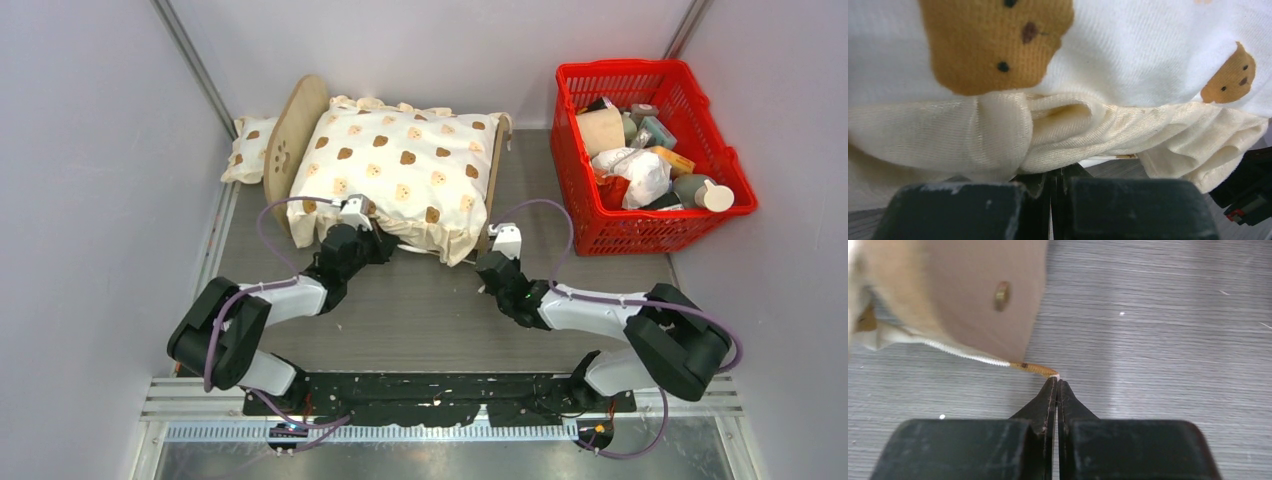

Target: Set up the pet bed

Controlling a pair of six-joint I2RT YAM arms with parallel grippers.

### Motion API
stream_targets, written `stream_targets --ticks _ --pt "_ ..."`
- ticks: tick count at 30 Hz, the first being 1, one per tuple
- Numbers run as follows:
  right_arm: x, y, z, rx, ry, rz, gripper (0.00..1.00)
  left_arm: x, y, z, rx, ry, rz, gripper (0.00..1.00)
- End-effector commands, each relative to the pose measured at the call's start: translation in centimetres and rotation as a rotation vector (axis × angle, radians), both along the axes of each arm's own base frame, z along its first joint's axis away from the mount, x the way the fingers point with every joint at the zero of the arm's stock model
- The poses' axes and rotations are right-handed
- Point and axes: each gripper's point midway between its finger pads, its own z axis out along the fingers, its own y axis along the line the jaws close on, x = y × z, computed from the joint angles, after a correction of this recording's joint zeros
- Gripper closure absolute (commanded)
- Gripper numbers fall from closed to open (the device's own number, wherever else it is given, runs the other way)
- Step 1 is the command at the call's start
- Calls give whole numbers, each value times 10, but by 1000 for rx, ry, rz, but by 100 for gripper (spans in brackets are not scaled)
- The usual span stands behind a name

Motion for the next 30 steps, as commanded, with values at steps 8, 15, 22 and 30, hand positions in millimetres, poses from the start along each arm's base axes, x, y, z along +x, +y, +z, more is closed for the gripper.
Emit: stream_targets --ticks 8,15,22,30 --pt "21 -26 52 44 -148 -50 95 -26 11 -7 72 10 24 100" --pt "28 -29 97 59 -247 -37 95 -43 14 -36 148 63 31 100" --pt "24 -28 140 122 -372 18 95 -37 23 -35 213 39 69 100" --pt "25 -46 161 74 -452 -26 95 -31 37 -38 292 42 131 100"
